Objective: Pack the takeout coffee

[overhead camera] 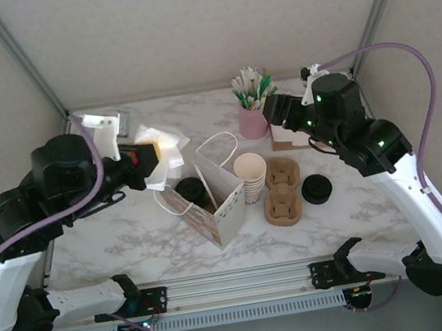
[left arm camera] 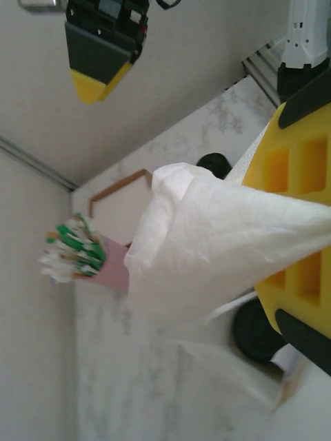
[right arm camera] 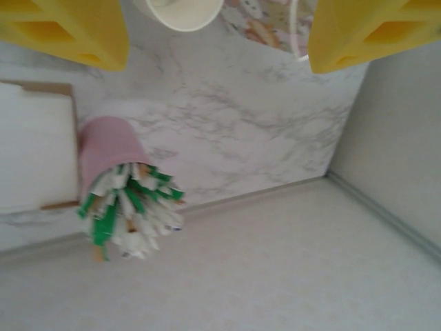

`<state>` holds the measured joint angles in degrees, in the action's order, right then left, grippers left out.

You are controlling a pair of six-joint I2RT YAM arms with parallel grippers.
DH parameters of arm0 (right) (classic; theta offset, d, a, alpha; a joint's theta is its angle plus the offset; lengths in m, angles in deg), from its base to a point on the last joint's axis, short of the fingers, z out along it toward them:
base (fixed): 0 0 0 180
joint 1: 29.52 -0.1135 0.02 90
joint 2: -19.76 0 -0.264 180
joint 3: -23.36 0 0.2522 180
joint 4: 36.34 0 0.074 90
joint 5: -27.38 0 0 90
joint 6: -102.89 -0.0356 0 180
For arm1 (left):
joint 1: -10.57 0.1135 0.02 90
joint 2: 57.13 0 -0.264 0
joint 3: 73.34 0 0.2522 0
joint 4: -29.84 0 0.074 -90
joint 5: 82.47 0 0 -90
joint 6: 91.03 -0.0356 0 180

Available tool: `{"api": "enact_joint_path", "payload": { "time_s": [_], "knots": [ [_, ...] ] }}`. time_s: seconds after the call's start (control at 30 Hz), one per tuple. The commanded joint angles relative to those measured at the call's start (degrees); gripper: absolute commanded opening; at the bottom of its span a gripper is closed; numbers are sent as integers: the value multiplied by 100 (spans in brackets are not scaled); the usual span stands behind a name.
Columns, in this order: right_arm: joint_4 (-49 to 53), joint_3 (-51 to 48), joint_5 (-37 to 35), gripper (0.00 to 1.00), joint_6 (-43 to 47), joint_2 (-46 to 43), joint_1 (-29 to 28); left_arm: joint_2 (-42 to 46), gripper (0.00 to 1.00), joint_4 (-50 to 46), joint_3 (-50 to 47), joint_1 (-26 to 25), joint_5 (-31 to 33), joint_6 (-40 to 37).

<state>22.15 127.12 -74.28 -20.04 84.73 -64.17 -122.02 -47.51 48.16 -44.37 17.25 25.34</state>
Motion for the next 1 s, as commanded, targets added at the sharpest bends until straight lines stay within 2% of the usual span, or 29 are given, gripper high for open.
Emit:
{"api": "enact_joint_path", "payload": {
  "time_s": [0.0, 0.23, 0.4, 0.7, 0.83, 0.97],
  "knots": [
    [210, -181, -659, 69, -344, -181, -25, -319, 0, -1106, 94, -8, 118, 864],
    [409, -407, -689, 68, -688, -315, -32, -745, 0, -364, -95, 0, 56, 1298],
    [559, -596, -863, 68, -934, -488, -28, -1206, 0, -579, -58, -4, 354, 2093],
    [528, -1031, -1091, 67, -1156, -901, -28, -1260, 0, -867, -448, -2, 783, 2869],
    [597, -1021, -1137, 68, -1082, -898, -24, -1353, 0, -742, -697, -6, 649, 3028],
    [637, -1026, -1133, 68, -1033, -922, -25, -1443, 0, -555, -888, -6, 555, 2831]
  ]
}}
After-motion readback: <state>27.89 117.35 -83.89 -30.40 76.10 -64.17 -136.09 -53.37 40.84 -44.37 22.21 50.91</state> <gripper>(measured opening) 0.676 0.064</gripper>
